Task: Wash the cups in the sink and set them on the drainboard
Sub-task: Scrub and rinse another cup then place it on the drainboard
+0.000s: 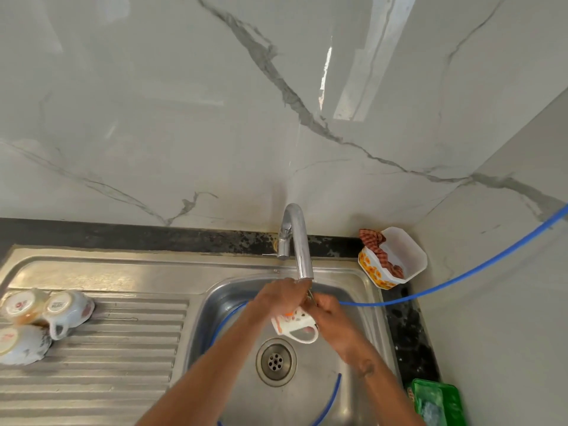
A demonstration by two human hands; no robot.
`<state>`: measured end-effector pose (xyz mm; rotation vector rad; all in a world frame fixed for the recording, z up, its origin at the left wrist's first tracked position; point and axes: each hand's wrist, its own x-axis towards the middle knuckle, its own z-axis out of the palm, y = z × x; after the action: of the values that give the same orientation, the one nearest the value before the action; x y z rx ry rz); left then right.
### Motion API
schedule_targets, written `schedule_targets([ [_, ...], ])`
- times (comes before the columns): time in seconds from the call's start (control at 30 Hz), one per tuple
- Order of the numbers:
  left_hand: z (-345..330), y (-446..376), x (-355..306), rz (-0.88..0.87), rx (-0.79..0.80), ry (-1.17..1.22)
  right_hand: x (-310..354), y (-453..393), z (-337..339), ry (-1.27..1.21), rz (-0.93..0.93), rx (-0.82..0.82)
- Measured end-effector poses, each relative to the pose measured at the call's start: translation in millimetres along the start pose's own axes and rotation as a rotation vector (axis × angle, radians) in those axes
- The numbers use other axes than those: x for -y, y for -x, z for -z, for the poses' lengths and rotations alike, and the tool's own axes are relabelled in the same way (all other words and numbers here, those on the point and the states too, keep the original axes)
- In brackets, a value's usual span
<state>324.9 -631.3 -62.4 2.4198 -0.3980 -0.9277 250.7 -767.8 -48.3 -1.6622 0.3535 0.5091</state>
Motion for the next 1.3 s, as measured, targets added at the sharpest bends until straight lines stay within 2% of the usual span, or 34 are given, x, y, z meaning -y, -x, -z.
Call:
schedule_targets([
  [0.03,9,-1,6,0.068,0.18,0.228,2,0,5,0.097,0.021,0.072],
  [0.07,16,2,12,0.191,0.294,0.542,7,0,7,0.161,0.024,0.128],
  [0.13,22,9,28,0.357,0.41,1.042,26,3,4,0.109,0.05,0.116],
  [0.2,22,15,36,0.392,0.261,1.344,44,1,-6,-0.046,0.044,-0.049],
  [0.27,15,12,35,0.387,-0.034,1.559,44,-13,-17,-0.245,-0.04,-0.23],
  [0.3,11,12,28,0.343,-0.176,1.546,42,-20,-25,-0.385,-0.091,-0.273],
  [0.37,-10,7,17,0.169,-0.437,1.242,32,-31,-40,-0.676,-0.202,-0.328],
  [0.43,-31,16,6,0.039,-0.577,0.872,23,-32,-48,-0.947,-0.31,-0.329],
  [0.47,-42,20,-1,-0.005,-0.617,0.784,19,-28,-45,-1.036,-0.343,-0.322],
  [0.5,-47,23,-9,-0.042,-0.65,0.798,15,-25,-41,-1.104,-0.345,-0.296],
  [0.57,-49,27,-17,-0.114,-0.628,0.925,10,-21,-34,-1.182,-0.346,-0.267],
  [0.67,-38,18,-18,-0.157,-0.433,1.053,2,-21,-20,-1.172,-0.403,-0.299],
  [0.73,-26,14,-14,-0.138,-0.343,1.083,4,-22,-20,-1.136,-0.418,-0.25],
  [0.9,-3,25,-9,0.121,-0.411,1.393,24,-41,-31,-0.861,-0.325,-0.254],
  [1.0,-11,32,-1,0.126,-0.439,1.517,28,-48,-38,-0.784,-0.267,-0.345],
  [1.13,-35,42,-8,0.007,-0.528,1.46,10,-38,-38,-0.954,-0.206,-0.366],
  [1.2,-45,43,-10,-0.024,-0.514,1.347,0,-32,-35,-1.069,-0.211,-0.339],
  [1.3,-51,42,-11,0.002,-0.451,1.137,-10,-22,-34,-1.093,-0.203,-0.332],
])
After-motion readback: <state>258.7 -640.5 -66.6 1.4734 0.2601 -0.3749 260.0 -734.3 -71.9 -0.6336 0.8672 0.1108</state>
